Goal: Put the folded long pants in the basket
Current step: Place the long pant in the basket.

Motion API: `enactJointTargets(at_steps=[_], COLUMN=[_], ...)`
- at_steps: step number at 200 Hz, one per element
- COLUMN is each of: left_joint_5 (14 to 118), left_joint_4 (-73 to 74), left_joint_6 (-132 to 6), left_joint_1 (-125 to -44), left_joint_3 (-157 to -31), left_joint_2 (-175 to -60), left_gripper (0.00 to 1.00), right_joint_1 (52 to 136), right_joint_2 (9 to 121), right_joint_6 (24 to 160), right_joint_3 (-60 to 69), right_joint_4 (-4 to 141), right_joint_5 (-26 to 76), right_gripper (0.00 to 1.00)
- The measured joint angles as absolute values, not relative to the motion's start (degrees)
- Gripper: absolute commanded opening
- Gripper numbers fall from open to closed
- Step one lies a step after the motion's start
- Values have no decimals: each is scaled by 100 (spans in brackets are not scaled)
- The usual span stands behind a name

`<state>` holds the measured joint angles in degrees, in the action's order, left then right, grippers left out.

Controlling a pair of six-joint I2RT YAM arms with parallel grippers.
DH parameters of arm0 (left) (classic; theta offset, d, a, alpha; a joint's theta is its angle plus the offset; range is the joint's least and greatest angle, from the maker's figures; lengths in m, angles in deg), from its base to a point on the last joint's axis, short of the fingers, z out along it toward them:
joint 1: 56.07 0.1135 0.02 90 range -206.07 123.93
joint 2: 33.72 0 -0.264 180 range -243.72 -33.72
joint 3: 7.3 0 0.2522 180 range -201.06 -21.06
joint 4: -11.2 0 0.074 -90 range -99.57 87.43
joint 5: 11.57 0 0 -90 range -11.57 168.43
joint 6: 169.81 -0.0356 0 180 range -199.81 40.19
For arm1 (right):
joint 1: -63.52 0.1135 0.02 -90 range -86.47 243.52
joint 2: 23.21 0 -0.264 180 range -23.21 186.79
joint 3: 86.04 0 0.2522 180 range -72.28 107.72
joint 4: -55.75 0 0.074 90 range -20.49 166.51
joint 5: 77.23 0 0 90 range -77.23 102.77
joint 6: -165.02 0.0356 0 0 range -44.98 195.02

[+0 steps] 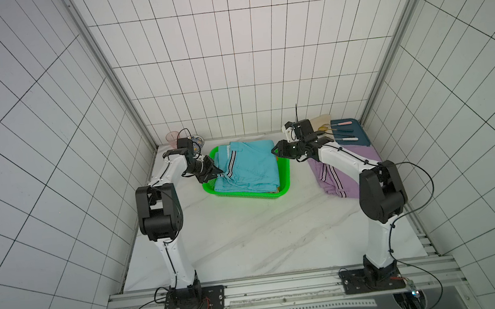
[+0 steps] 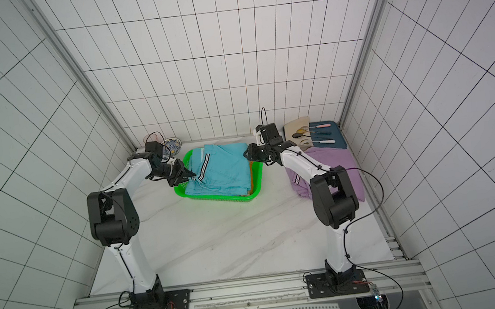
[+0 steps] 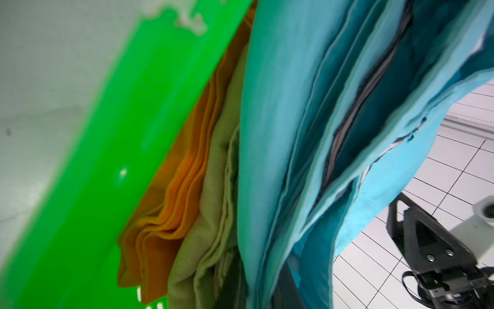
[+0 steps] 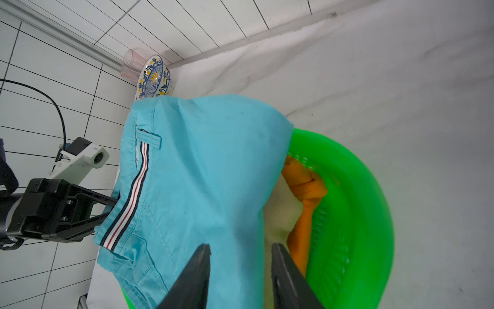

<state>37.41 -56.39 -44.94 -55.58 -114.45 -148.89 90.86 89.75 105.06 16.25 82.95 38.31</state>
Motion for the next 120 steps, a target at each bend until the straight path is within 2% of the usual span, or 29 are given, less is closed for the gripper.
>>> enactJointTargets(at_steps=[18, 30, 40, 120], left_joint_5=[3739, 3737, 3724, 3709], left_joint_4=[-5639, -5641, -5641, -5761], left_joint_6=[-4494, -4494, -4494, -4553], left_joint_1=[-5558, -5558, -5558, -5536], left_joint_3=[-11445, -11445, -11445, -11453], left_joint_2=[-14889, -14889, -14889, -14850], left_gripper=[0, 0, 0, 0], right_joint_1=[9097, 9114, 9138, 9226], right_joint_2=[9251, 9395, 9413, 9115], right_joint_6=[10740, 10810, 10867, 11142], right_joint_3=[1521, 1521, 1521, 1551], right_joint_4=[8187, 8113, 8096, 8424], right_joint_5=[4095, 4213, 4240, 4093], right_gripper=[32, 10, 0, 0])
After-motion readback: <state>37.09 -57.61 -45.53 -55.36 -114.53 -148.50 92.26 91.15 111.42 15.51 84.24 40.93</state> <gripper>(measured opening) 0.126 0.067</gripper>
